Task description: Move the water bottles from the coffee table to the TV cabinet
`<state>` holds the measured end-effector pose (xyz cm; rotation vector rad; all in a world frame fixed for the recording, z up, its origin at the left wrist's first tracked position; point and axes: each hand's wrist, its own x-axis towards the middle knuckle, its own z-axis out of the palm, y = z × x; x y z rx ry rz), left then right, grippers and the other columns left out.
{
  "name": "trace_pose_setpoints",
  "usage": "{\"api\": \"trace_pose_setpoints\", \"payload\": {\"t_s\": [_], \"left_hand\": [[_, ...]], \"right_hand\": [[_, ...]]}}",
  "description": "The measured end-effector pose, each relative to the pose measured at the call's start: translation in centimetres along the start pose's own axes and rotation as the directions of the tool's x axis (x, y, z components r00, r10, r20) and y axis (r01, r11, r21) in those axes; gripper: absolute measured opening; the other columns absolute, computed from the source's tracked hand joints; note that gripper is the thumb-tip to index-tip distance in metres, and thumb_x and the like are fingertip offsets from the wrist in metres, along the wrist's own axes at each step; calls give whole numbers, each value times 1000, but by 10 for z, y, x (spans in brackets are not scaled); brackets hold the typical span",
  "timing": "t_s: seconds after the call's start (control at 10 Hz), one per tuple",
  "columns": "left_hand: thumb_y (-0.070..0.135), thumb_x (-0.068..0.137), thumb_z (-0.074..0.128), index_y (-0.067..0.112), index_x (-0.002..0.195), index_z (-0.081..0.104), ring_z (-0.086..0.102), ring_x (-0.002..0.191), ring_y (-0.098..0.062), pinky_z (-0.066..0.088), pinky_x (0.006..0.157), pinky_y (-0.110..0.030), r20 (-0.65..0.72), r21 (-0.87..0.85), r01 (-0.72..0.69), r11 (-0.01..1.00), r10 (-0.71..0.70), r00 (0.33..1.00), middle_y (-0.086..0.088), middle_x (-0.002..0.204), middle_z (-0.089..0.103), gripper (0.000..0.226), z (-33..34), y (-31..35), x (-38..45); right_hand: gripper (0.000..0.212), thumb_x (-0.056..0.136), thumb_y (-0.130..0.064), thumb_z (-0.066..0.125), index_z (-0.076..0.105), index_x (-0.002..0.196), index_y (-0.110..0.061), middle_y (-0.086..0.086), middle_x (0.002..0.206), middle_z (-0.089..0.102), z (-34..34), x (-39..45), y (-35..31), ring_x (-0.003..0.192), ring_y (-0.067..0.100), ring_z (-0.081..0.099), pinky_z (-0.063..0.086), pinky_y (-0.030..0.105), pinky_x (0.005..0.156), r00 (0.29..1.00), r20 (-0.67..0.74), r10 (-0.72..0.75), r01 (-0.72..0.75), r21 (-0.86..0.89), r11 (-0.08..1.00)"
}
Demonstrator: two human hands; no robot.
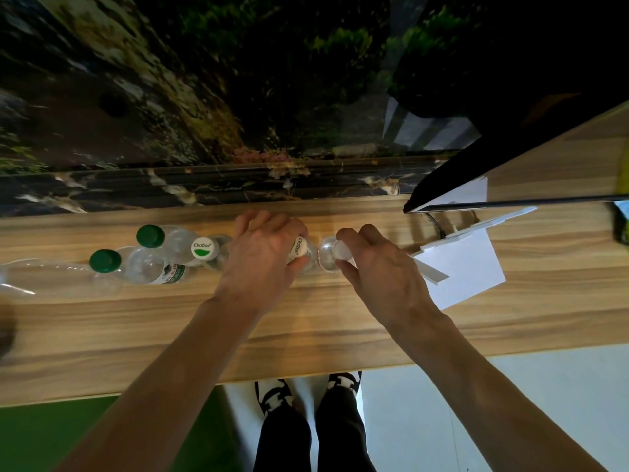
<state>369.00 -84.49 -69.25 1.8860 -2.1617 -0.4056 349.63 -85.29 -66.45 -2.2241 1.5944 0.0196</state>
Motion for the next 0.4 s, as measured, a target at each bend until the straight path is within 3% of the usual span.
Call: {"api": "trace_pose_setpoints", "payload": {"t_s": [0.2,0.4], "left_hand": [[31,74,89,20,107,71,64,100,-29,36,98,-41,43,-7,-7,1000,8,999,0,103,72,40,-3,2,-5],[29,80,84,15,131,64,62,111,-32,47,105,-49,66,-34,-12,999,14,998,-6,119,69,57,-25,10,-20]], "right_hand": [[46,99,-27,63,49,141,-15,9,123,57,5,-4,-1,94,31,69,41,31,64,1000,-23,20,-19,28,999],[63,97,-32,66,41,151,-11,14,126,57,-12,-24,-2,95,34,68,55,39,65,996,-85,30,-28,26,999]]}}
